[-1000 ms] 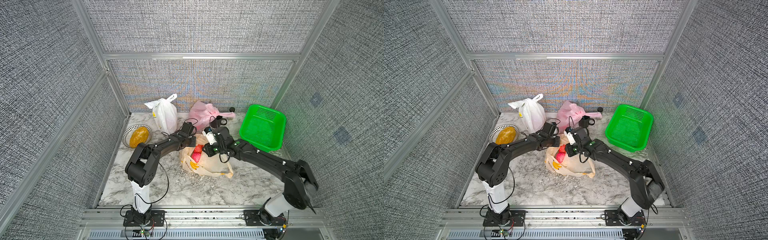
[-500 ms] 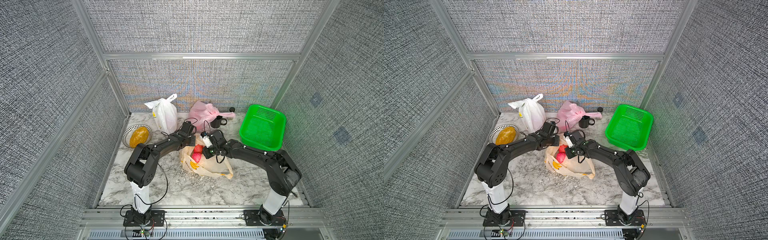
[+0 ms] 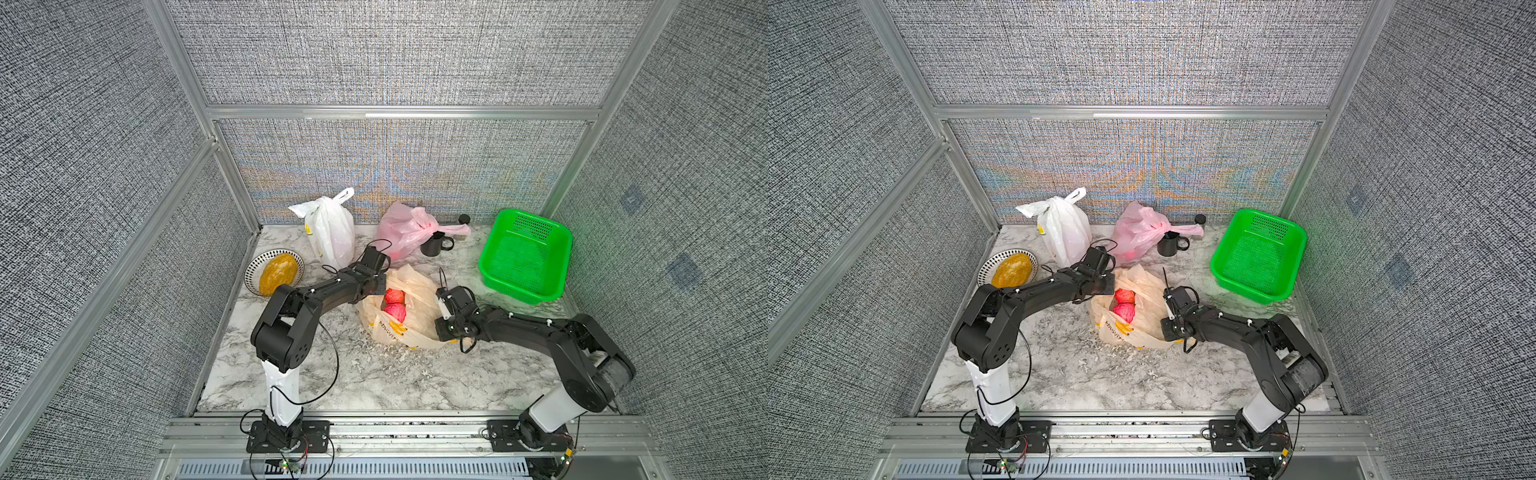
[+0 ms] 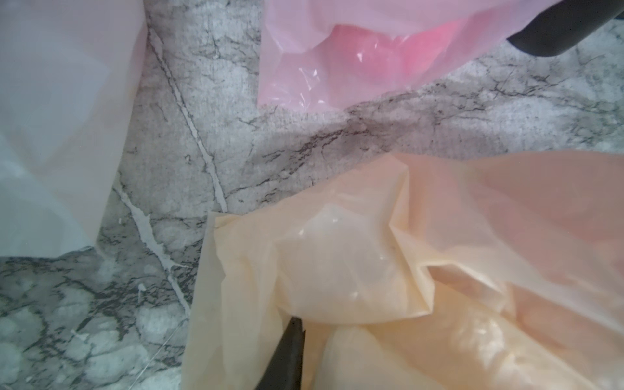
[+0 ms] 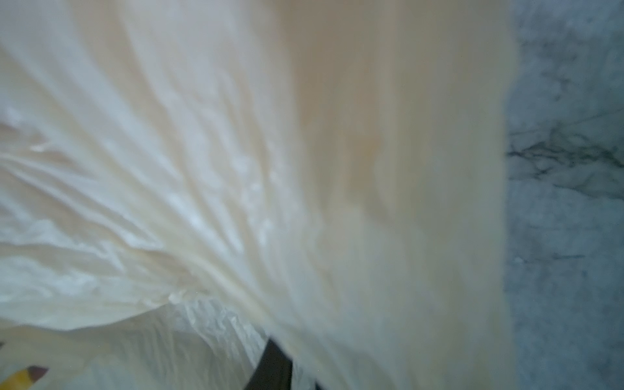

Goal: Untie the knot of a plastic bag & take out the apple
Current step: Pick up the apple from the plastic bag.

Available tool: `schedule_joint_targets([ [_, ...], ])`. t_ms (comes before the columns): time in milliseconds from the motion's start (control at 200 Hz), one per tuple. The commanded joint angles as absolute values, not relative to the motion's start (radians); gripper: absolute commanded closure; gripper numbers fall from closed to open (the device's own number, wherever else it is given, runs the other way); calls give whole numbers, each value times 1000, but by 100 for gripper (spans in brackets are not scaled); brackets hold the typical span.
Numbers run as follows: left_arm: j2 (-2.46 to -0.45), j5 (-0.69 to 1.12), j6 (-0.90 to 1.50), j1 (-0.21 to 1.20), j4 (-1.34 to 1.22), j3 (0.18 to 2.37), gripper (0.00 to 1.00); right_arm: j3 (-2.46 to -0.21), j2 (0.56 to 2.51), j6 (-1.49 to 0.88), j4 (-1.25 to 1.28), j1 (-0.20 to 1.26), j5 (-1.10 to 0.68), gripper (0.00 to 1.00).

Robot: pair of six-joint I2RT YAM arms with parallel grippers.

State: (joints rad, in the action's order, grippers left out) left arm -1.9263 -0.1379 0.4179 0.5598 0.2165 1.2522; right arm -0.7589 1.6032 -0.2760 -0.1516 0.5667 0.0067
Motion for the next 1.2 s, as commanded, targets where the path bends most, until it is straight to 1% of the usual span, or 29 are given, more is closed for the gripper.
schedule_joint_targets([
  [0, -1924, -169, 426, 551, 219, 1227, 76, -737, 1609, -311, -195, 555, 42, 85],
  [105, -1916, -174, 440, 542, 203, 1194, 73, -736, 1615, -326, -201, 546, 43, 85],
  [170, -1898, -144, 435, 538, 155, 1159, 72, -738, 1613, -326, -201, 545, 34, 84],
  [265, -1865, -99, 412, 545, 100, 1132, 71, -777, 1585, -305, -210, 568, -7, 79],
  [305, -1857, -95, 407, 552, 100, 1135, 72, -810, 1569, -300, -224, 587, -22, 75],
  [395, -1843, -94, 394, 571, 94, 1136, 72, -920, 1554, -286, -268, 629, -63, 63],
  [601, -1821, -98, 410, 580, 87, 1113, 72, -1118, 1583, -254, -338, 723, -67, 38],
  [666, -1813, -98, 414, 580, 86, 1105, 72, -1154, 1614, -242, -315, 738, -75, 33],
  [731, -1806, -100, 419, 580, 86, 1099, 71, -1184, 1657, -229, -292, 744, -89, 31],
  [846, -1799, -98, 419, 580, 90, 1094, 70, -1205, 1712, -202, -219, 755, -108, 23],
  [961, -1789, -98, 421, 580, 95, 1089, 68, -1234, 1754, -178, -203, 759, -112, 22],
  [1196, -1787, -98, 429, 580, 89, 1081, 60, -1222, 1813, -163, -179, 762, -122, 21],
])
